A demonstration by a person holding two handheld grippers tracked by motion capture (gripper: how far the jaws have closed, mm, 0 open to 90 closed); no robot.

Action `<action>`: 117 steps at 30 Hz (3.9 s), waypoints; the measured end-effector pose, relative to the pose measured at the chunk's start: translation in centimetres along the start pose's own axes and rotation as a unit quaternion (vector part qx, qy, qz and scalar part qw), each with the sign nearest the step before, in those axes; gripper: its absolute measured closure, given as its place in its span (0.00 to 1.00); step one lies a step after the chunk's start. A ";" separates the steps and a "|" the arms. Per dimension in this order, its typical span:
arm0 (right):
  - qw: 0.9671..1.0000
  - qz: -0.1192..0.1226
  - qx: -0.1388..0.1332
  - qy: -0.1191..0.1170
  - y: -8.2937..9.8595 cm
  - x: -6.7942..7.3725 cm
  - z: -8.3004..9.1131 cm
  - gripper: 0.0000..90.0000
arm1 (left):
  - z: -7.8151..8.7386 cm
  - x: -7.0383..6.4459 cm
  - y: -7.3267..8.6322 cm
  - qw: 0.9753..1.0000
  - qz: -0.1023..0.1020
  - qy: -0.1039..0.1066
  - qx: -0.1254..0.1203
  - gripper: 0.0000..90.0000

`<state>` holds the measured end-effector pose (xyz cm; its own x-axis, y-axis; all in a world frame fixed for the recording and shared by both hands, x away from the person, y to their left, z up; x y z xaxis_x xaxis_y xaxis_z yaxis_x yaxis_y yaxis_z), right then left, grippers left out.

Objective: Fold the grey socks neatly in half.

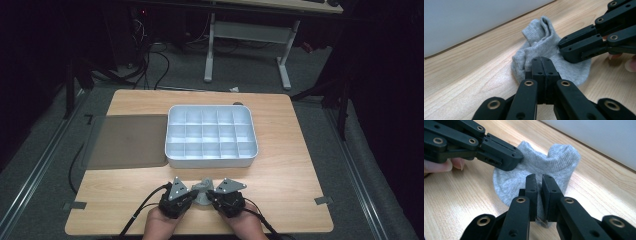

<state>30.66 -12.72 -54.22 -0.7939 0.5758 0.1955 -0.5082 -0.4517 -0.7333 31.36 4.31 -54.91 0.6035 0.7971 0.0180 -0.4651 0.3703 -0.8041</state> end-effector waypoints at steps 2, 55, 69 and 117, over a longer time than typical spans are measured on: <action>1.000 -0.007 -0.002 -0.003 0.1 -0.1 0.0 0.94 | 0.0 0.1 0.0 1.000 -0.004 -0.002 -0.001 1.00; 0.993 -0.113 -0.020 -0.037 1.3 -0.5 0.8 0.81 | 0.3 -1.5 0.2 0.999 -0.028 -0.022 -0.003 0.99; 0.996 -0.081 -0.033 -0.022 1.2 0.4 1.6 0.90 | 0.0 -2.4 -0.2 1.000 -0.017 -0.017 -0.002 0.95; 0.999 -0.024 -0.032 0.015 -0.4 0.8 1.7 1.00 | -0.4 -2.7 -0.3 1.000 -0.020 -0.007 -0.001 0.96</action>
<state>29.67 -13.18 -52.67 -0.7579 0.6167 0.2127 -0.5226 -0.3789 -0.7638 30.16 1.78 -54.95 0.6131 0.7878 0.0588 -0.4392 0.4019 -0.8035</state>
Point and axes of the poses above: each handheld gripper's, and its own axes: z roughly backward along the jaws, y roughly out of its underside, x roughly to its left, the point moved 3 cm from there along -z, roughly forward along the jaws, and after that the axes turned 14 degrees about -y, right-handed, at the moved point
